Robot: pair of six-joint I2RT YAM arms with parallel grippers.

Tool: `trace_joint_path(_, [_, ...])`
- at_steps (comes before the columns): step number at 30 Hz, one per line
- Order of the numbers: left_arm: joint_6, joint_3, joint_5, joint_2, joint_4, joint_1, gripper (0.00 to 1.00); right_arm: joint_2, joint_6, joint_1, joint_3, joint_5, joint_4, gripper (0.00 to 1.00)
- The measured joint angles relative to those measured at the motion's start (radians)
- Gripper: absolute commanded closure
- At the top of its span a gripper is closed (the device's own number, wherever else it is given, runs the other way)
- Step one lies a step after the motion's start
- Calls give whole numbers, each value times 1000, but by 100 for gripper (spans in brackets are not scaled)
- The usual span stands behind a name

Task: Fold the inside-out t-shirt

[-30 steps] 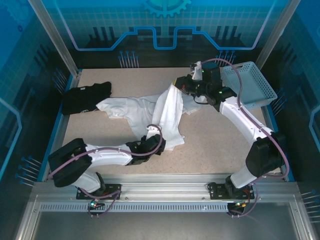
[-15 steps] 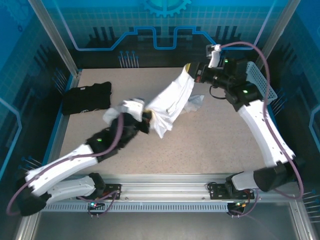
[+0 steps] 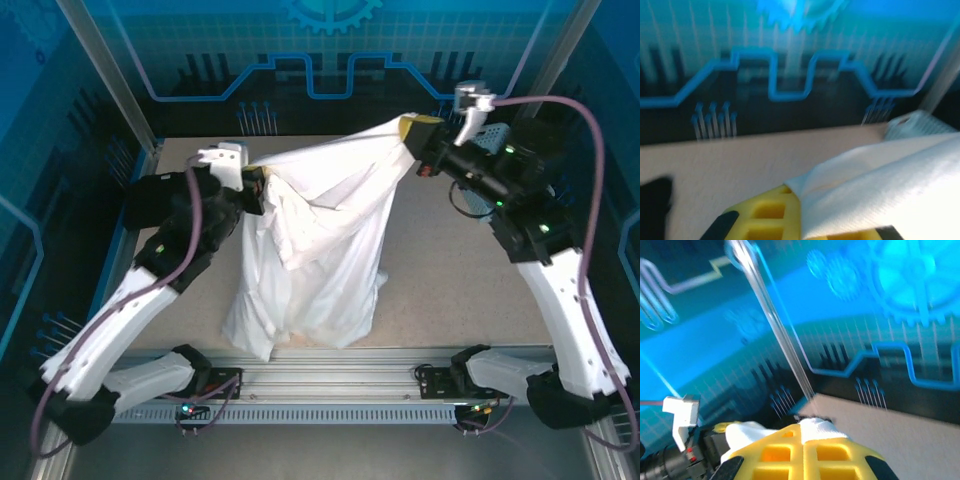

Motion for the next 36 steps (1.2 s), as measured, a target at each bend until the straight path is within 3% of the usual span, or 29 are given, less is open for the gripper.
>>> trace_joint_path(2, [-44,-18,25,109,-32,62,80,70,1,0,-33,22,-14,100])
trace_joint_path(6, [-105,-41,37,303,-121,117,49,265,11,0,-83,35,-49,100])
trace_joint_path(11, [-167,-153,85,282,-163,95,36,423,24,0,-147,4,-100,100])
trace_joint_path(15, [-193,-225,128,217,-132,-26,35,472,27,0,-161,-19,-116,100])
trace_joint_path(19, [-201,-212,199,300,-53,-122,38,475,26,-4,-158,-26,-116,100])
trace_joint_path(28, [-143,-6,212,709,-13,-128,39,483,27,-61,-138,-37,-116,100])
trace_joint_path(36, [-95,126,167,879,-2,-110,63,499,27,-80,-131,-44,-117,100])
